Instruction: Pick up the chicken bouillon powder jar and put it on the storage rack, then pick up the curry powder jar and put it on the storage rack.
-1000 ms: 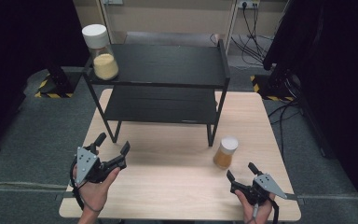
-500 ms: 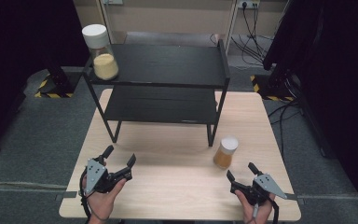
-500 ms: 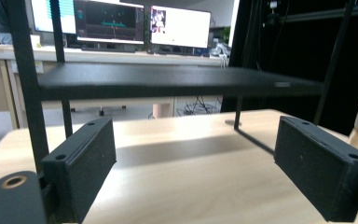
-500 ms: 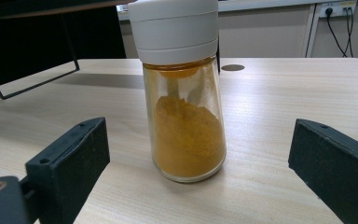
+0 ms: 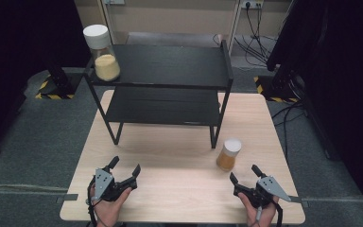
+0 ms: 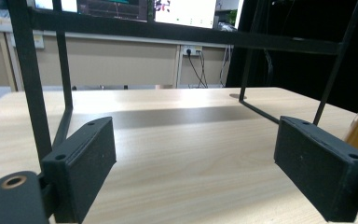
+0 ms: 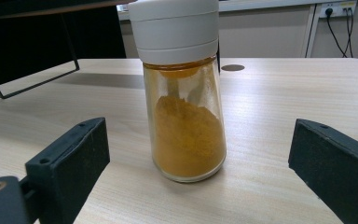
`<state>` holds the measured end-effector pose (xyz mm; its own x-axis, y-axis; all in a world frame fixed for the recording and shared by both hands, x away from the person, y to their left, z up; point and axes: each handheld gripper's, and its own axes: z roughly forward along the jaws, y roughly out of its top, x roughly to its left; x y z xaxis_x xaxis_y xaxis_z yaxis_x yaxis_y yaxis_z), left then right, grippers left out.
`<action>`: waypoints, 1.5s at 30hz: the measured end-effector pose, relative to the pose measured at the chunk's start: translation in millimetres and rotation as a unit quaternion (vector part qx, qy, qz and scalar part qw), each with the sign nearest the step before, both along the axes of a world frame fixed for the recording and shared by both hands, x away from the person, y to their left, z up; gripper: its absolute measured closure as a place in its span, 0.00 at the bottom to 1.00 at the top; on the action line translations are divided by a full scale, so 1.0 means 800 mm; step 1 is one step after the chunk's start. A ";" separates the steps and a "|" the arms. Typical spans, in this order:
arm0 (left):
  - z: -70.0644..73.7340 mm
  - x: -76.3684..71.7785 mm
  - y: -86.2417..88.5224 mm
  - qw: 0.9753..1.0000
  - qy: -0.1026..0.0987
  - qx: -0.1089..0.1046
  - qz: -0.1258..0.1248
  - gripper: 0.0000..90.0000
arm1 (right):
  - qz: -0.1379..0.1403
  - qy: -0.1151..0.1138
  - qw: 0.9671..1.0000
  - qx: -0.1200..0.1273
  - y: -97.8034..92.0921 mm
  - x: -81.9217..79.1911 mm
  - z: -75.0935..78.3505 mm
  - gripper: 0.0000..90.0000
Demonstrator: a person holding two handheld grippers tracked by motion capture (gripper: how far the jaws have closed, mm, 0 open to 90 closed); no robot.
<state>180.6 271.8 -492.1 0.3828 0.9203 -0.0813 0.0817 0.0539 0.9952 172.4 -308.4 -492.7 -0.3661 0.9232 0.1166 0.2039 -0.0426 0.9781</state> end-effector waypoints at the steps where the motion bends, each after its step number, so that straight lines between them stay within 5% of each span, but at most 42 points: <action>1: -0.002 0.001 0.000 1.000 0.001 0.000 0.000 0.13 | 0.000 0.000 1.000 0.000 0.000 0.000 0.000 0.06; 17: -0.013 0.006 -0.002 1.000 0.016 0.010 -0.002 0.13 | 0.002 0.001 1.000 0.000 -0.001 0.001 0.000 0.06; 45: -0.015 0.007 0.000 1.000 0.011 0.009 -0.007 0.13 | 0.003 0.003 1.000 -0.003 0.000 0.002 0.001 0.05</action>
<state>185.8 271.8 -504.3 0.3938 0.9162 -0.0744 0.1052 0.0355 0.9938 173.6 -308.7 -491.5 -0.3718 0.9215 0.1123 0.2091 -0.0348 0.9773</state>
